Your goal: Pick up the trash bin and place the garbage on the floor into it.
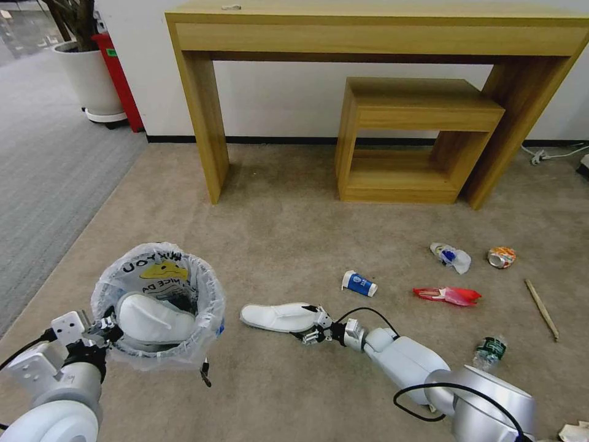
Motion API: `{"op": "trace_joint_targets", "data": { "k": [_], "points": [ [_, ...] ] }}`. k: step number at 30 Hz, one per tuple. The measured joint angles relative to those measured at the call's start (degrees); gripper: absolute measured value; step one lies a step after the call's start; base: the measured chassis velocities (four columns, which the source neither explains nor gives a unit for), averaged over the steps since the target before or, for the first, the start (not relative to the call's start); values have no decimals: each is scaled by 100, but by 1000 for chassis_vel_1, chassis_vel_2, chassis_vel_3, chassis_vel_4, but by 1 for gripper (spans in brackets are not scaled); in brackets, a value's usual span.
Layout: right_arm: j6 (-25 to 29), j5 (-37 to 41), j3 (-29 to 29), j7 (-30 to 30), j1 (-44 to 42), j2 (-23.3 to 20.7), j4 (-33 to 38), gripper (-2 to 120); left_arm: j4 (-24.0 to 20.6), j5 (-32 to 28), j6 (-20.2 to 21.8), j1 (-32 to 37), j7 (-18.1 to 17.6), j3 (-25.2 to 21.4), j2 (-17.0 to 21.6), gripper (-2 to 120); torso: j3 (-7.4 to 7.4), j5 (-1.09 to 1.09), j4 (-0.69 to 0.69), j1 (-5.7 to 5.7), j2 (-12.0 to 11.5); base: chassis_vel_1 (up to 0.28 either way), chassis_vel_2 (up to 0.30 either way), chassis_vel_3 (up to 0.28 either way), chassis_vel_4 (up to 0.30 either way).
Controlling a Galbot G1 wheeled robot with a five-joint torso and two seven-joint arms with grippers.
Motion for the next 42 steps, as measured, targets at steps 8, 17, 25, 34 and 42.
{"op": "trace_joint_targets", "data": {
  "k": [8,17,25,34,42],
  "points": [
    [-10,-28,-8,-25,-2,72,-102,87,-38,-26,-4,32,-3,-38,22,2,0,0,0,0,0,0,0,0,0],
    [-38,-63,62,-88,-30,159,-228,84,-70,-31,-12,66,-7,-39,26,2,0,0,0,0,0,0,0,0,0],
    [-42,-218,287,-200,-32,254,-420,75,-82,-39,-22,81,-9,-54,33,2,0,0,0,0,0,0,0,0,0],
    [-47,-269,397,-257,-30,269,-476,56,-102,-75,-28,72,-13,-55,48,2,0,0,0,0,0,0,0,0,0],
    [-31,-273,434,-237,-28,254,-437,51,-27,-30,-81,48,-11,-2,15,2,0,0,0,0,0,0,0,0,0]
  ]
}}
